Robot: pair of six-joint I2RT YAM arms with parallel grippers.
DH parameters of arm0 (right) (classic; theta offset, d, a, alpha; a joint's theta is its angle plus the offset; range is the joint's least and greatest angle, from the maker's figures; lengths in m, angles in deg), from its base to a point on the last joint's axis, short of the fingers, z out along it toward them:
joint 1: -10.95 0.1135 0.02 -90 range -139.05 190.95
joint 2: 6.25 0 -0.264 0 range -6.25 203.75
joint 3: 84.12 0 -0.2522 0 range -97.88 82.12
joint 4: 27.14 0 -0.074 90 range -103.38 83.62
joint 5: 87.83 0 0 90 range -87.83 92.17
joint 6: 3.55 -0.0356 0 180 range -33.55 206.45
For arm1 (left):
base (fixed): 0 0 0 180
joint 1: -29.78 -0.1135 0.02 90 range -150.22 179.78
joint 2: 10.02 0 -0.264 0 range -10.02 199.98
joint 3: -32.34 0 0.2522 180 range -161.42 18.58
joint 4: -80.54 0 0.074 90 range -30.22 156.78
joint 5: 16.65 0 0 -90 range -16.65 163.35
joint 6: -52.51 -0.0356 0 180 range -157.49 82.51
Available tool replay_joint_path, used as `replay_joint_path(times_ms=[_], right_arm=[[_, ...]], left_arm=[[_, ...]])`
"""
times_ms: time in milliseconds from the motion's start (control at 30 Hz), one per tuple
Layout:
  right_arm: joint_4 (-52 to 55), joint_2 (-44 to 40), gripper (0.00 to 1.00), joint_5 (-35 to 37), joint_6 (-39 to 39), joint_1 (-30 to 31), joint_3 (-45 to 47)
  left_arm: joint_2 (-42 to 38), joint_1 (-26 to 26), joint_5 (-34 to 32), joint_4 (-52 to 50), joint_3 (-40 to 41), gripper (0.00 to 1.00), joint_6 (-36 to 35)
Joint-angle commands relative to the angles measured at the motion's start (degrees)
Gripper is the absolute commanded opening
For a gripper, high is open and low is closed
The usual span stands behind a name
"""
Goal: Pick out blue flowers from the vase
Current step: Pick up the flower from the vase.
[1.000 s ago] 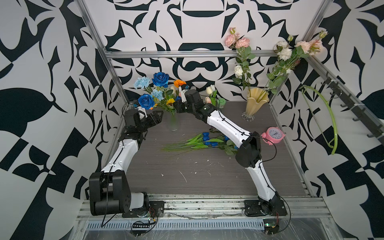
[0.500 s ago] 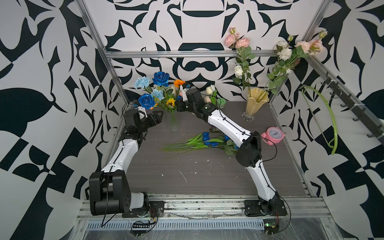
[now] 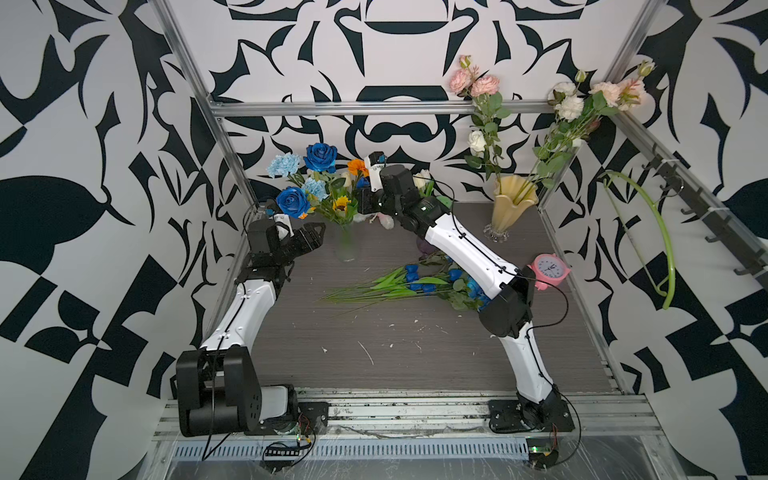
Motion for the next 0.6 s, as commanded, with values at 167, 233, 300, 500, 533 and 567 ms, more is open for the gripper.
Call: replay_joint_path(times_ms=[167, 233, 300, 500, 533, 567], right_arm=[[2.2, -1.8, 0.01, -0.7, 2.5, -0.1, -7.8], [3.8, -1.4, 0.01, -1.2, 2.8, -0.1, -9.8], [4.3, -1.8, 0.0, -1.4, 3.1, 0.0, -10.2], [4.4, -7.3, 0.0, -3.3, 3.3, 0.2, -6.2], [4.3, -8.7, 0.0, -3.8, 3.2, 0.3, -4.8], [4.2, -10.3, 0.0, -4.4, 3.0, 0.3, -3.3]], left_arm=[[-6.7, 1.6, -3.6, -6.4, -0.6, 0.78, -4.1], [-7.6, 1.8, -4.1, -7.4, -0.6, 0.78, -4.6], [-8.4, 2.0, -4.6, -8.6, -0.6, 0.78, -5.0], [-11.4, 3.6, -6.0, -11.4, 0.1, 0.78, -6.3], [-12.2, 3.9, -5.9, -11.7, 0.5, 0.78, -6.5], [-13.0, 4.3, -6.1, -12.0, 0.9, 0.78, -6.8]])
